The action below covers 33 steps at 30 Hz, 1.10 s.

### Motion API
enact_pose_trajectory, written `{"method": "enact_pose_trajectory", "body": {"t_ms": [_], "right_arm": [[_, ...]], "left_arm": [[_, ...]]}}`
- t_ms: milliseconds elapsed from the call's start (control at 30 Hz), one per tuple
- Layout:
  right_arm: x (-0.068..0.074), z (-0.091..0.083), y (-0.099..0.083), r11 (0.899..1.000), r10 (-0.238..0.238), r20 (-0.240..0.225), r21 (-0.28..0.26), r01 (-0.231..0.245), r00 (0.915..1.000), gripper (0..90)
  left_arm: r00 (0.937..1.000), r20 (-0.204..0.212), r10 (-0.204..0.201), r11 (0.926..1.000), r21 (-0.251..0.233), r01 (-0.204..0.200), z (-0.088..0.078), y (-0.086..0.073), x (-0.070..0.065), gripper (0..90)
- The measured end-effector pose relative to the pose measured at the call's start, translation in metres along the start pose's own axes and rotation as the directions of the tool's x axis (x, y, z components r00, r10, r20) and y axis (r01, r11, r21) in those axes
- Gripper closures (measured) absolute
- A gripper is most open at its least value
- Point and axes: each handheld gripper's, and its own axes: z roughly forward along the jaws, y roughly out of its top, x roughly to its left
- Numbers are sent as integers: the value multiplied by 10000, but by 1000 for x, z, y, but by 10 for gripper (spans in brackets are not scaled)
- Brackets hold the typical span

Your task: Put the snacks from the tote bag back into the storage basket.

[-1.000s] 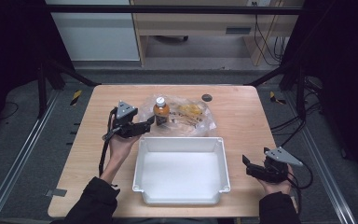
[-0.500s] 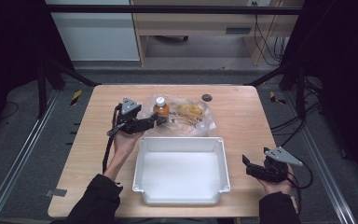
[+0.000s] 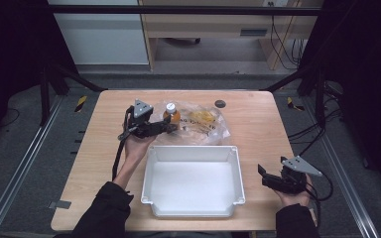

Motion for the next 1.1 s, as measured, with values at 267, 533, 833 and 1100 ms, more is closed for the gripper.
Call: {"method": "enact_pose_trajectory", "body": {"t_ms": [267, 533, 833, 1100], "right_arm": [[0, 1, 0, 10000, -16, 3, -11, 16, 10000, 130], [0, 1, 1, 10000, -21, -7, -38, 21, 10000, 130], [0, 1, 1, 10000, -2, -43, -10, 2, 10000, 130], [0, 2, 1, 10000, -6, -39, -17, 6, 10000, 130]], "left_arm": [[10000, 11, 72, 9999, 103, -72, 8, 3, -1, 254], [9999, 36, 94, 9998, 155, -94, 17, 5, -2, 258], [10000, -7, 85, 9997, 216, -84, 26, 2, 1, 282], [9998, -50, 208, 9993, 309, -206, 32, 7, -2, 287]]}}
